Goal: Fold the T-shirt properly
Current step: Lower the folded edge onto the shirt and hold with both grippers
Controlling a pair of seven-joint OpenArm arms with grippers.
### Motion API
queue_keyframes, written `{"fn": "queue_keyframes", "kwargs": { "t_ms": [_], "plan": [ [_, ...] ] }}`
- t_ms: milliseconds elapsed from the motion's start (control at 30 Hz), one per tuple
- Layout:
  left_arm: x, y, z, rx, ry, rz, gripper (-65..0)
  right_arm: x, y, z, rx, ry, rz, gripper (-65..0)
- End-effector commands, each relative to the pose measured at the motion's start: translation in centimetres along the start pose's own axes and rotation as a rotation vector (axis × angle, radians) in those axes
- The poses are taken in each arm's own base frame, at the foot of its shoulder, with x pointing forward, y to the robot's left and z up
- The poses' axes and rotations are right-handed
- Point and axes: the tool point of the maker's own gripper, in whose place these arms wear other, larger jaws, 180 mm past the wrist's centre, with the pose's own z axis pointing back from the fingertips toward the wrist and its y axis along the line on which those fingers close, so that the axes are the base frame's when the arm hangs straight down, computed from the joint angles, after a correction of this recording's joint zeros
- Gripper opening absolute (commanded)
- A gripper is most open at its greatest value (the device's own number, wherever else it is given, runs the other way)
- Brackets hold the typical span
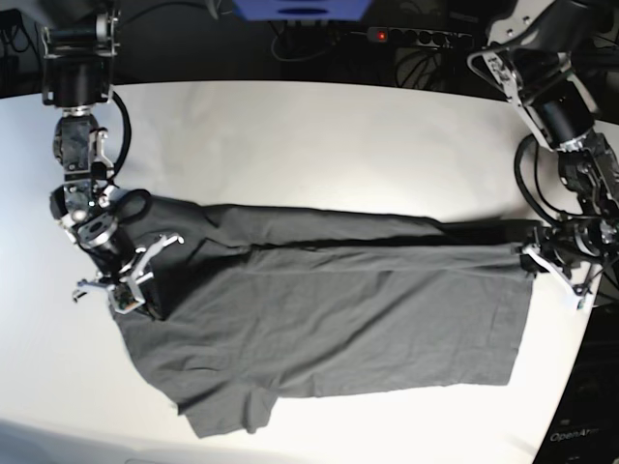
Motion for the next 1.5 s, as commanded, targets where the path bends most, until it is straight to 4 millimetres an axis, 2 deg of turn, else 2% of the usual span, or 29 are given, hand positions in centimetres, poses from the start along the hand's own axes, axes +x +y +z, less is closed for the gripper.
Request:
{"fn": "queue_keyframes", "kwargs": {
  "t_ms": [0,300,567,667,733,800,1000,1333,1467],
  "plan": [
    [2.4,0.4,0.9,0.007,-0.069,-0.015,-62.4,2.3,-1.8,-0.4,-0.033,-0.069,0.013,-64.3],
    [2.5,0.4,0.9,0.008,-0.072,-0.016,-62.4,1.3,-2.1,-1.3,-0.03,-0.029,0.047,-64.3],
    [2.5,0.4,0.9,0.007,-0.07,-0.017,-62.4,2.2,0.8,-3.7,0.045,-0.024,0.054,-64.3],
    [1.9,0.6,0.9,0.012,-0.057,-0.018,-62.4,1.7,0.9,-3.9,0.049,-0.003,0.081,-64.3],
    [1.8,1.0,1.1,0.021,-0.055,-0.022,-62.4,1.3,1.7,-4.2,0.061,0.012,0.084,-64.3],
    [1.8,1.1,1.2,0.024,-0.054,-0.023,-62.4,1.8,1.5,-4.6,0.058,0.011,0.106,-64.3],
    [1.9,1.2,1.4,0.028,-0.057,-0.028,-62.4,1.1,1.1,-5.2,0.061,0.038,0.103,-64.3],
    [2.1,0.9,1.2,0.018,-0.063,-0.025,-62.4,1.9,-0.1,-5.6,0.045,0.03,0.127,-64.3],
    [3.0,0.8,1.4,0.015,-0.086,-0.027,-62.4,1.8,-0.2,-5.7,0.045,0.035,0.122,-64.3]
  ]
}}
